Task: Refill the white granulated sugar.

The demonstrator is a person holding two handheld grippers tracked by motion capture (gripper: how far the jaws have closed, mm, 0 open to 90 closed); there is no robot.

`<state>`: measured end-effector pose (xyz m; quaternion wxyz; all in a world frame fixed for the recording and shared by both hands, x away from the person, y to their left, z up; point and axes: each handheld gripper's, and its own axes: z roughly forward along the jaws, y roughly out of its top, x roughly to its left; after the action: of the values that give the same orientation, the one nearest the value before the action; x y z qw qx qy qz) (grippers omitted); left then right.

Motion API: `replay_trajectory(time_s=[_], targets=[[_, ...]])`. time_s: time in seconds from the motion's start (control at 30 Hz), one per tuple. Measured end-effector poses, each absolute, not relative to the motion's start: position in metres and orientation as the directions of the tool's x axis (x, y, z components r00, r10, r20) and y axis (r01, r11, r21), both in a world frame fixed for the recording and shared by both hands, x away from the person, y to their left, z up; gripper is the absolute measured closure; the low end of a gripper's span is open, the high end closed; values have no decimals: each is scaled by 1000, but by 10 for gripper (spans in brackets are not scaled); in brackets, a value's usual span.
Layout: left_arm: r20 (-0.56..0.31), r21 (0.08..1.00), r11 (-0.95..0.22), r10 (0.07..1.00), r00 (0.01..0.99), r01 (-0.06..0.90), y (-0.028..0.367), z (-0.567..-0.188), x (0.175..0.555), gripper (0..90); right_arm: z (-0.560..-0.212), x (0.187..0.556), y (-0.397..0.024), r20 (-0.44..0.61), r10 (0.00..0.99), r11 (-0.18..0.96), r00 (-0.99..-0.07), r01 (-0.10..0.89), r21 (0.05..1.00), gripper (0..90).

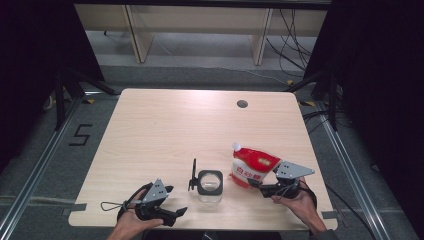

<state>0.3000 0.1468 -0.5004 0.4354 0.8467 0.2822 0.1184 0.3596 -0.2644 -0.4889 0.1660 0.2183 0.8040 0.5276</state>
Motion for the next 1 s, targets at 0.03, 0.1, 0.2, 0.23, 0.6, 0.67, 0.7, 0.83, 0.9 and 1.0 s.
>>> replay_trajectory(time_s=[0.03, 0.1, 0.2, 0.23, 0.6, 0.67, 0.7, 0.83, 0.9, 1.0], targets=[[-47, 804, -461, 582, 812, 376, 147, -500, 300, 153, -488, 359, -262, -37, 536, 349, -843, 182, 920, 344], [-60, 801, -452, 592, 804, 393, 146, -501, 299, 152, -487, 355, -258, -44, 576, 346, -816, 195, 918, 346], [-52, 798, -468, 575, 817, 380, 147, -501, 300, 152, -488, 345, -249, -48, 649, 325, -760, 219, 920, 346], [-52, 798, -467, 576, 816, 380, 147, -501, 300, 152, -488, 343, -246, -47, 668, 319, -743, 228, 920, 346], [-53, 799, -460, 588, 807, 387, 146, -502, 299, 152, -494, 338, -239, -8, 711, 252, -703, 244, 936, 269], [-80, 802, -436, 599, 797, 408, 144, -502, 298, 152, -495, 340, -239, 6, 710, 235, -704, 246, 940, 261], [-86, 805, -429, 599, 796, 410, 143, -503, 297, 152, -495, 340, -239, 32, 704, 229, -710, 269, 936, 253], [-66, 802, -447, 594, 802, 397, 144, -502, 298, 152, -496, 344, -241, -1, 715, 221, -699, 225, 949, 233], [-51, 796, -468, 579, 814, 383, 145, -502, 299, 152, -497, 343, -239, 64, 710, 185, -701, 273, 944, 222], [-71, 798, -451, 589, 805, 400, 144, -502, 298, 152, -499, 347, -239, 50, 691, 200, -721, 256, 946, 214]])
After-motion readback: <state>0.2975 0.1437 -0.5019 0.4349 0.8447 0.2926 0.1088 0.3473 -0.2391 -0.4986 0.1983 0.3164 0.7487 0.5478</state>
